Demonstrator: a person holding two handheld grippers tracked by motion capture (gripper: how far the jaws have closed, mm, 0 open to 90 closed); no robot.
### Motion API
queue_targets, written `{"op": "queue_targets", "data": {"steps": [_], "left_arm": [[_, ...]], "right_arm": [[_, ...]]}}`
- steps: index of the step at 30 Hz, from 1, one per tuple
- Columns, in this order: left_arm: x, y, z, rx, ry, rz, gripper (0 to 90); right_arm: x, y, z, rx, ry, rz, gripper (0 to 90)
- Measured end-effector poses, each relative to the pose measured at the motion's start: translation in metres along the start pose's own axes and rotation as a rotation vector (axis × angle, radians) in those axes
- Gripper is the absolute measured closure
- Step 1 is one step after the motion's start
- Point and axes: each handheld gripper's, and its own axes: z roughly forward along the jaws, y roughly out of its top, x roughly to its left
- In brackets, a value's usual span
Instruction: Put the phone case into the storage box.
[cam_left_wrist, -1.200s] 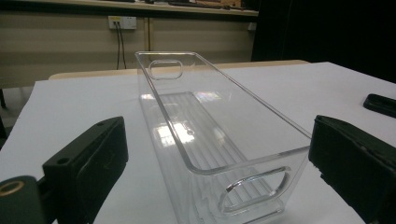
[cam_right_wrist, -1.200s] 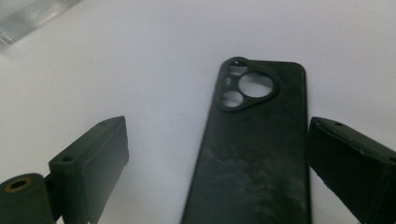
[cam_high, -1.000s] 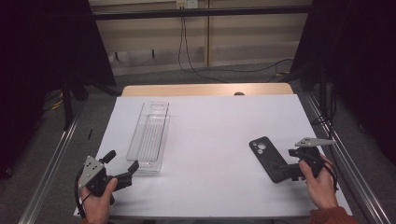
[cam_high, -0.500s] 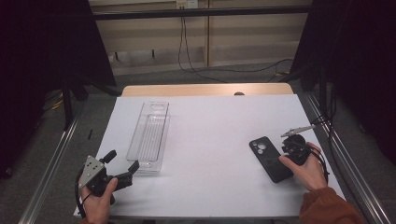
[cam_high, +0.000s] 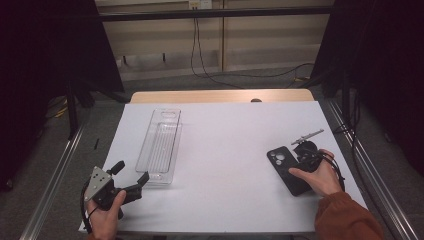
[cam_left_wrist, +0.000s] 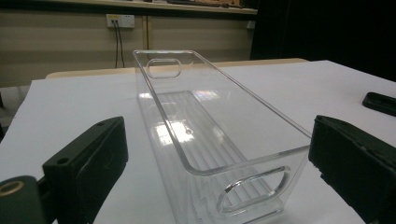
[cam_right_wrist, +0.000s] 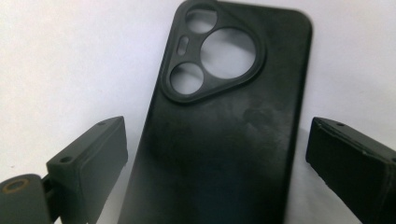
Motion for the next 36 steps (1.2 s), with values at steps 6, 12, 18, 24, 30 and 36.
{"op": "queue_targets", "data": {"steps": [6, 12, 18, 24, 30, 36], "left_arm": [[0.000, 0.000, 0.000, 0.001, -0.003, -0.001, 4.7], [0.000, 0.000, 0.001, 0.000, -0.005, 0.001, 4.7], [0.000, 0.000, 0.001, 0.003, -0.007, 0.006, 4.7], [0.001, 0.000, 0.001, 0.000, -0.005, 0.000, 4.7], [0.001, 0.000, 0.001, -0.001, -0.006, 0.004, 4.7], [0.001, 0.000, 0.001, -0.001, -0.006, 0.004, 4.7]], "right_arm": [[0.005, 0.003, 0.008, 0.044, -0.018, -0.014, 0.0], [0.008, 0.005, 0.011, 0.064, -0.040, -0.017, 0.0], [0.010, 0.008, 0.013, 0.096, -0.059, -0.017, 0.0], [0.013, 0.010, 0.014, 0.127, -0.095, -0.042, 2.7], [0.015, 0.010, 0.014, 0.129, -0.106, -0.044, 3.9], [0.017, 0.015, 0.013, 0.163, -0.117, -0.045, 10.4]]}}
